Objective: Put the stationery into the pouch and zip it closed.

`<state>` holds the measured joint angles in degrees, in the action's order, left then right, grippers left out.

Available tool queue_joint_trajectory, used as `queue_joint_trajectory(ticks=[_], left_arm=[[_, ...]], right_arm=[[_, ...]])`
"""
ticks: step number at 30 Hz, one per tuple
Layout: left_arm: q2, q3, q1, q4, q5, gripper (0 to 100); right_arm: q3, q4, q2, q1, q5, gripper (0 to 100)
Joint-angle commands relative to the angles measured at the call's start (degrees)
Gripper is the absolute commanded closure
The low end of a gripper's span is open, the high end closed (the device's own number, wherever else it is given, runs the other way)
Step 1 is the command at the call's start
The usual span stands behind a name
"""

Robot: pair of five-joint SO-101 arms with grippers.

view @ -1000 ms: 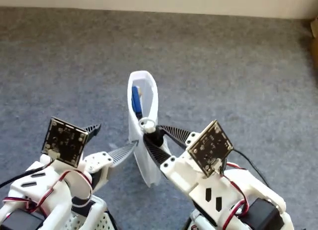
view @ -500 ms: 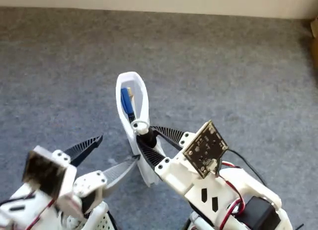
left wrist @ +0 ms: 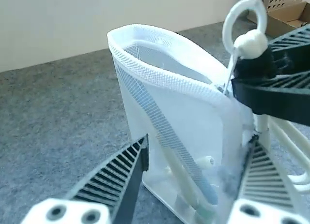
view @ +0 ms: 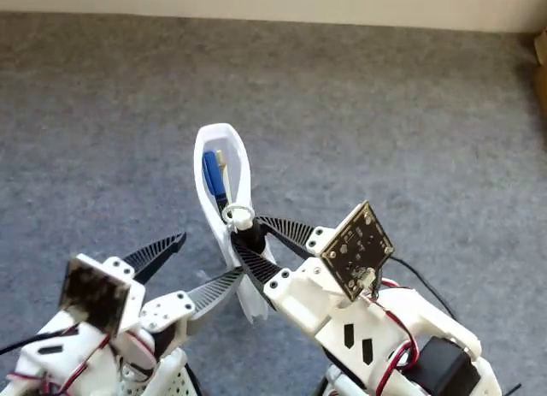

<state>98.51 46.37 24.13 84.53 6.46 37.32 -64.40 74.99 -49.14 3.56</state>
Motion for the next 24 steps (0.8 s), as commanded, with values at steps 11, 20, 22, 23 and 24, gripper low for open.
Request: queue_joint_trajectory(ticks=[11,20,22,23,24], left_arm=[[0.7,0.5,-15.1,-1.6,-15.7,74],[0.7,-0.7,-15.9,0.3,-17.8,68],[0.7,-3.5,-15.4,2.8,-16.5,66],[0.7,-4.9,-15.3,3.6,-15.9,66],[0.7,-6.4,-15.3,4.3,-15.5,66]], right_arm=[[-0.6,-4.4,-1.7,-0.2,-0.1,99.4],[0.0,-5.8,-2.0,-0.4,3.7,99.4],[0.0,-5.7,-2.1,-0.4,3.7,99.4],[0.0,-5.7,-2.1,-0.4,3.7,99.4],[0.0,-5.7,-2.1,-0.4,3.7,99.4]])
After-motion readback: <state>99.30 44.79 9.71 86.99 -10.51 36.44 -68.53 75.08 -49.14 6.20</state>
